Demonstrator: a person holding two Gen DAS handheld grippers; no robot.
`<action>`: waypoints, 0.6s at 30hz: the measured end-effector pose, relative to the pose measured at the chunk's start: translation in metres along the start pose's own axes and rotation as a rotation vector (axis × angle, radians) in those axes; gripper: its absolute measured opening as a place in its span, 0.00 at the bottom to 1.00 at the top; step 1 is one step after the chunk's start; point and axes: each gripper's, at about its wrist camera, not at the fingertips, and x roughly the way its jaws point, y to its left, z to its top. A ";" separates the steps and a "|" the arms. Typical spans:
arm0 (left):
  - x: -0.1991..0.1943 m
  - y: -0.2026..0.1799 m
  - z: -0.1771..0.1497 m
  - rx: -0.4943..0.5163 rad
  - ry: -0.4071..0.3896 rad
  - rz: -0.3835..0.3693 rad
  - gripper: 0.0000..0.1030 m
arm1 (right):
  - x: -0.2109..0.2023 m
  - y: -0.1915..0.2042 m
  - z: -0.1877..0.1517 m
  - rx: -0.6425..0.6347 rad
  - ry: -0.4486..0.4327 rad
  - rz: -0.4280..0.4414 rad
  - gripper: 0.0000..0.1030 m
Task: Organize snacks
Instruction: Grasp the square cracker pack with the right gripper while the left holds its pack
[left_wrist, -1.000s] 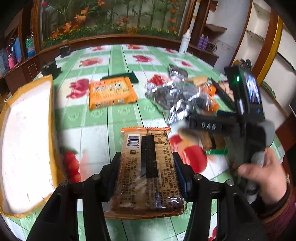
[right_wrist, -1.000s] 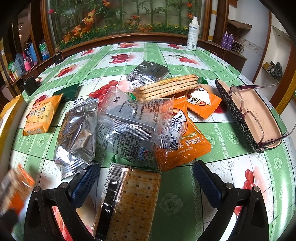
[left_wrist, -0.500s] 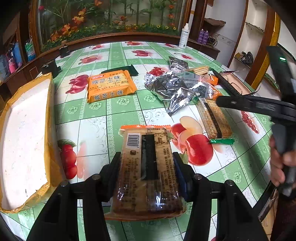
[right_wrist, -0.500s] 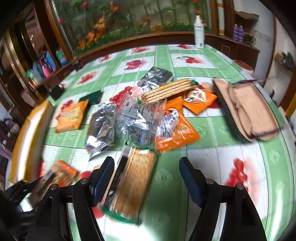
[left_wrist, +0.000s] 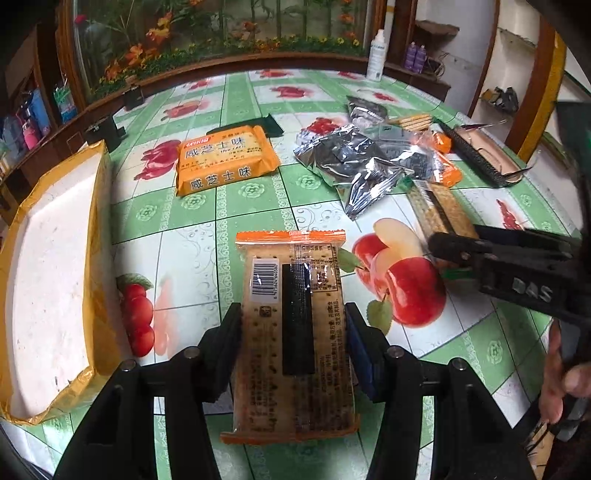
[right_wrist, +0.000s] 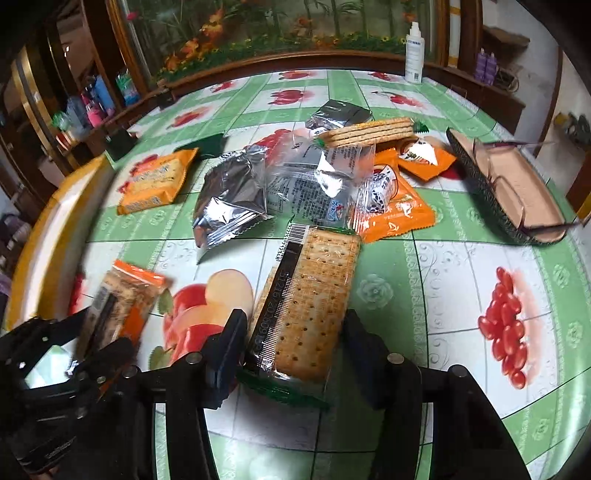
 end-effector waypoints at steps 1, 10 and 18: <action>0.002 0.000 0.002 0.001 -0.001 0.008 0.55 | -0.001 -0.002 -0.002 0.005 -0.004 0.013 0.54; -0.007 0.000 -0.001 -0.025 -0.024 -0.068 0.51 | -0.029 -0.014 -0.019 0.060 -0.048 0.160 0.49; -0.044 0.019 0.005 -0.068 -0.106 -0.069 0.51 | -0.047 0.006 -0.019 0.036 -0.080 0.270 0.48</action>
